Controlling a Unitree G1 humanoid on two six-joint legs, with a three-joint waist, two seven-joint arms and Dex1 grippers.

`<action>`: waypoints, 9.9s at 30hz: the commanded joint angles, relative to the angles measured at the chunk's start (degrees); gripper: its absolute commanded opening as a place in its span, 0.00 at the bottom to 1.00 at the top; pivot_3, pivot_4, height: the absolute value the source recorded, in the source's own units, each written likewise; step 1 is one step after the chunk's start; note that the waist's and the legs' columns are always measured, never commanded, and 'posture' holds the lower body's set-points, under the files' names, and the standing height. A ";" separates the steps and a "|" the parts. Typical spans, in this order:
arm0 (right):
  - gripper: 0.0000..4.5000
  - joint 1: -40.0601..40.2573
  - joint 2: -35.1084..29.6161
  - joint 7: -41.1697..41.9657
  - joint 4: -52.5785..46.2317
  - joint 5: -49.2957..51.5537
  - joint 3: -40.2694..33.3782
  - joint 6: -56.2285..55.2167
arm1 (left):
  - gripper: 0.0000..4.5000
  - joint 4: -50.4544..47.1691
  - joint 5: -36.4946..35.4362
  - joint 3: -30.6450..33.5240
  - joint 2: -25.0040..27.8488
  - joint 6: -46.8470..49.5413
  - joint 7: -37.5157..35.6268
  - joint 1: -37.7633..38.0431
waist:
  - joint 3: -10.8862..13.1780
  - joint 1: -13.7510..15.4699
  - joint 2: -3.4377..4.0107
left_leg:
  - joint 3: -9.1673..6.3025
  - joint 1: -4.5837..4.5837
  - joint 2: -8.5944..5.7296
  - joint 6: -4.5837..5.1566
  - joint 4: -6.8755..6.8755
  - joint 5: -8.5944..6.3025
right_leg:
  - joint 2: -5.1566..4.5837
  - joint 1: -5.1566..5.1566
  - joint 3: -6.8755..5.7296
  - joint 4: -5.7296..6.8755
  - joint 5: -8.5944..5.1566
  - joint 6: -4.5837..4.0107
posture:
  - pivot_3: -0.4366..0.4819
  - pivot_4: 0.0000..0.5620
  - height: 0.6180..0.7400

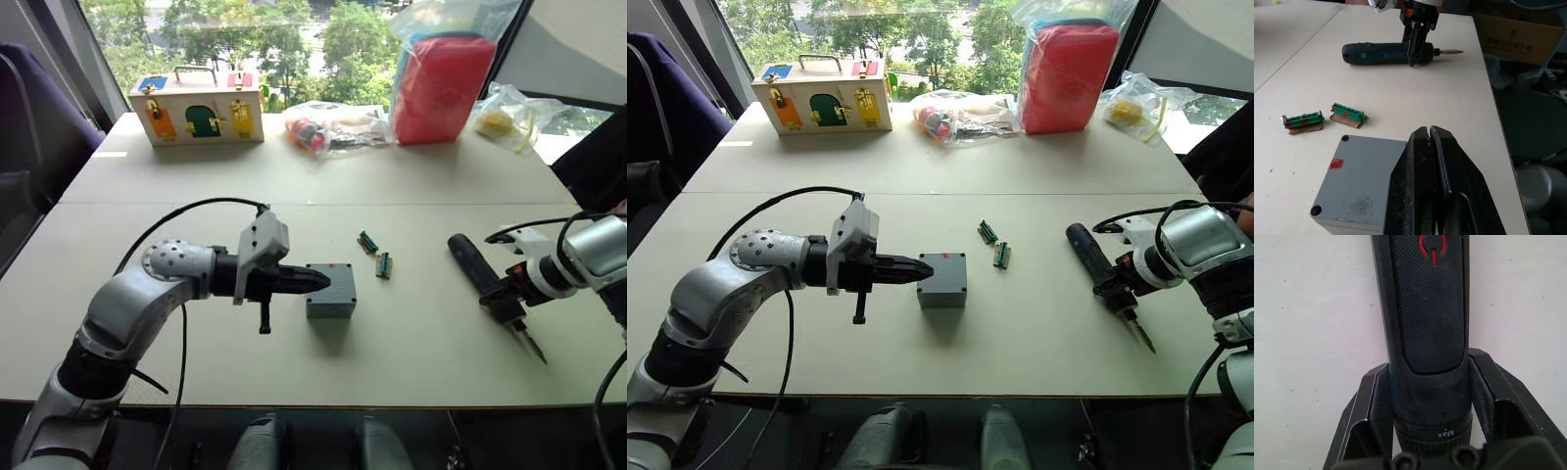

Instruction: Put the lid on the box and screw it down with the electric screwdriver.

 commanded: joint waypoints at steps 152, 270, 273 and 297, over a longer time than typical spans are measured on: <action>0.39 6.96 -0.63 -38.09 -1.39 41.04 -26.42 14.74 | 0.00 2.72 7.72 -0.43 2.21 -5.48 -8.50 -0.82 | -0.10 0.00 0.00 | -0.02 -0.04 -0.14 0.03 -0.20 -0.02 | -0.30 -0.24 -0.04 0.31 -0.33 -0.17 | 0.48 0.27 1.00; 0.99 12.13 22.76 -6.49 -21.27 1.91 -22.24 -40.72 | 0.00 19.74 10.57 5.61 -3.00 -3.56 -4.73 -7.20 | 0.06 1.24 -0.43 | -0.32 0.10 -0.07 -0.12 0.00 0.06 | -0.06 -0.15 -0.04 0.56 -0.24 -0.15 | 0.48 0.27 1.00; 0.99 7.42 26.16 -8.80 -12.29 -3.34 -18.23 -43.97 | 0.00 19.50 10.87 5.37 -3.01 -4.00 -3.66 -7.06 | 0.06 0.93 -0.42 | -0.24 0.08 -0.10 -0.42 -0.01 0.23 | -0.05 -0.17 -0.03 0.55 -0.24 -0.15 | 0.48 0.27 1.00; 0.54 -1.06 38.08 -11.38 12.88 -9.06 -18.97 -53.68 | 0.00 14.30 9.60 5.22 -1.77 -2.52 0.56 -3.02 | 0.06 -0.21 -0.42 | -0.21 0.07 -0.08 -0.53 -0.06 0.30 | 0.01 -0.21 0.00 0.60 -0.23 -0.14 | 0.48 0.27 1.00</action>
